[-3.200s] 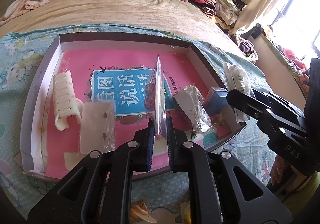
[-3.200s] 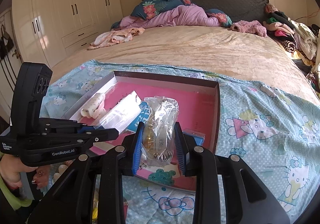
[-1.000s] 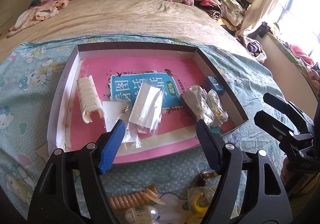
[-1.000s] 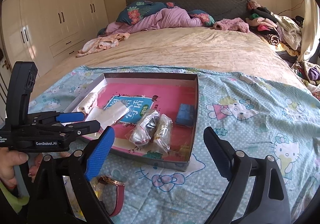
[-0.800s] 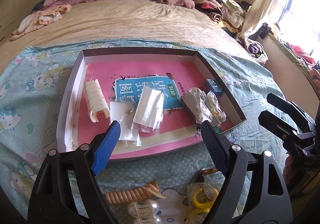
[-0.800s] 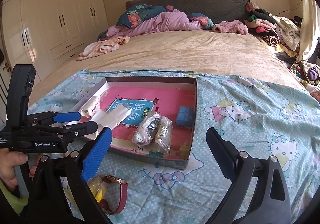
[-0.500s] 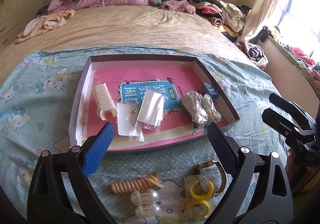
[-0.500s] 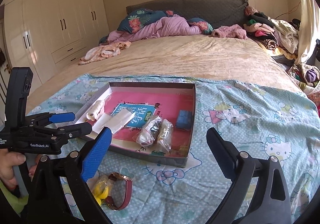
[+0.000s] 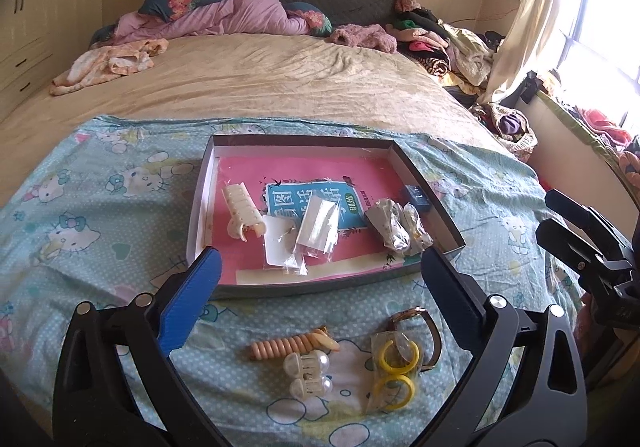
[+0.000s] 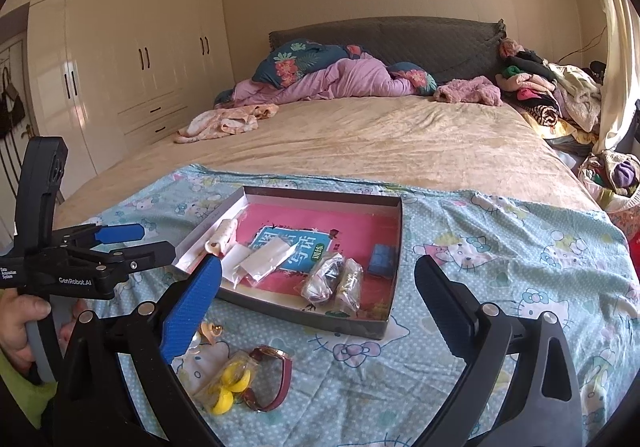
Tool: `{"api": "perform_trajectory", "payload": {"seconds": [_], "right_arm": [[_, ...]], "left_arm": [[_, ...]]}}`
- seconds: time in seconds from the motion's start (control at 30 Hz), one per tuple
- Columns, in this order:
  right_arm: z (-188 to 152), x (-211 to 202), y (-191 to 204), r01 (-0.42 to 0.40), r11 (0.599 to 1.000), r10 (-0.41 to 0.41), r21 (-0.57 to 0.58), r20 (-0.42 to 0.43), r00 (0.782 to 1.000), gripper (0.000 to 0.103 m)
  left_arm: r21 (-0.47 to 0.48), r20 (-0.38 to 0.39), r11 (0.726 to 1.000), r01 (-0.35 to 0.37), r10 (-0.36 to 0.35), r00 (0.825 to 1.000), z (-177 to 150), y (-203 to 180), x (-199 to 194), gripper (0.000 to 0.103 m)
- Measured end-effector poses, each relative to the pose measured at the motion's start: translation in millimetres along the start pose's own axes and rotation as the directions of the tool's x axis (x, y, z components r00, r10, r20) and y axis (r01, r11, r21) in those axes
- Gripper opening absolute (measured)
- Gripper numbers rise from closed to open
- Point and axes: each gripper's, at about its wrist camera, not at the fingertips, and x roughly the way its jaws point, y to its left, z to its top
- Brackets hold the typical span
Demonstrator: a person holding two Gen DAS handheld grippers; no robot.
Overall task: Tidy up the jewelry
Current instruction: 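Withdraw both grippers from the box toward the remaining items, then grasp the clear pearl-ball case with the left gripper while the right grasps the yellow-ring bag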
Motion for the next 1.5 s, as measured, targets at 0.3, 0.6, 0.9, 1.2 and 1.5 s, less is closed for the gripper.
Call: {"api": "perform_trajectory", "payload": {"seconds": [0.3,0.6,0.9,1.2,1.5], "right_arm": [[-4,-11,13,-0.017,1.000,0.017,-0.023,0.000,1.000,0.096],[-11,-16,25,-0.042,0.998,0.041,-0.043,-0.016,0.999,0.096],[-24,-20,32,-0.057,0.996,0.054,-0.065,-0.051,0.997,0.096],[-56,-8,36,-0.066,0.995,0.055,-0.074,-0.149,0.987,0.092],[-83,4,37,-0.135,0.989,0.116,-0.060,-0.254,0.960,0.053]], "left_arm": [[0.002,0.046,1.000,-0.019,0.019,0.999,-9,5,-29,0.093],[0.004,0.049,0.999,-0.036,0.036,0.998,-22,9,-44,0.093],[0.011,0.024,0.998,-0.056,0.056,0.998,-39,15,-47,0.093],[0.026,-0.055,0.997,-0.068,0.069,0.996,-67,21,-30,0.093],[0.065,-0.121,0.997,-0.036,0.044,0.992,-86,11,-11,0.093]]}}
